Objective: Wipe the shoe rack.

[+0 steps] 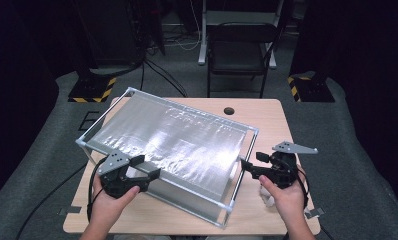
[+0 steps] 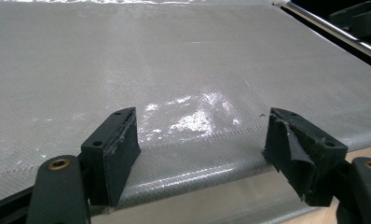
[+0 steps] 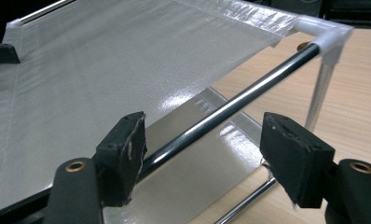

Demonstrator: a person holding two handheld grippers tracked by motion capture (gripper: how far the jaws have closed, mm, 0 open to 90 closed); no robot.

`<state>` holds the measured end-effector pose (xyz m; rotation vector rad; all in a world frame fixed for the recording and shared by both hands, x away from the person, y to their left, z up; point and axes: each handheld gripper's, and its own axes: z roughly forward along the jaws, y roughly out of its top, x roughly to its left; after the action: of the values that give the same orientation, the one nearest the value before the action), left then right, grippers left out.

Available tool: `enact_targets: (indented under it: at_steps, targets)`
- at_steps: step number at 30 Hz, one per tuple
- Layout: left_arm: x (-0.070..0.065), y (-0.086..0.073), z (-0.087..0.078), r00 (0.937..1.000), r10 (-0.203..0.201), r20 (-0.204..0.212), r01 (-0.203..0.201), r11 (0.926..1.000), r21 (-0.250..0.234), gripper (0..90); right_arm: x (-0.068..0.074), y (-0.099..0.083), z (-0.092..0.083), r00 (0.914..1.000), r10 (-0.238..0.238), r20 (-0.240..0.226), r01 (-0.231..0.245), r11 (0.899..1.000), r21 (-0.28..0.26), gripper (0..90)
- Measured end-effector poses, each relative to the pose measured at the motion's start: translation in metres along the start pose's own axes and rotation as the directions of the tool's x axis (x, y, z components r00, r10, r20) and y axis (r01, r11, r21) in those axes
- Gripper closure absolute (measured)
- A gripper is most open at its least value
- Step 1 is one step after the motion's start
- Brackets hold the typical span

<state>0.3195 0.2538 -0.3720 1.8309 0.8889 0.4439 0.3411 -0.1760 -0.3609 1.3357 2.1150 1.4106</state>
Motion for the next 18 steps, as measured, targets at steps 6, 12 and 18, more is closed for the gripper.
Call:
enact_targets:
  at_steps: [6, 12, 18]
  targets:
    - [-0.002, 0.005, 0.003, 0.9993, 0.021, -0.03, -0.021, 0.9996, 0.02, 29.5, -0.004, -0.013, -0.015, 0.9995, -0.015, 0.026, 0.016, 0.999, -0.03, 31.2]
    - [-0.006, 0.01, 0.012, 0.9991, 0.029, -0.032, -0.028, 0.9989, 0.039, 28.8, -0.022, -0.033, -0.014, 0.9979, -0.002, 0.064, 0.004, 1.0, -0.02, 31.8]
    - [-0.009, 0.007, 0.016, 0.9982, 0.031, -0.052, -0.029, 0.999, 0.034, 29.7, -0.039, -0.054, -0.011, 0.9924, 0.009, 0.123, -0.01, 1.0, 0.005, 32.7]
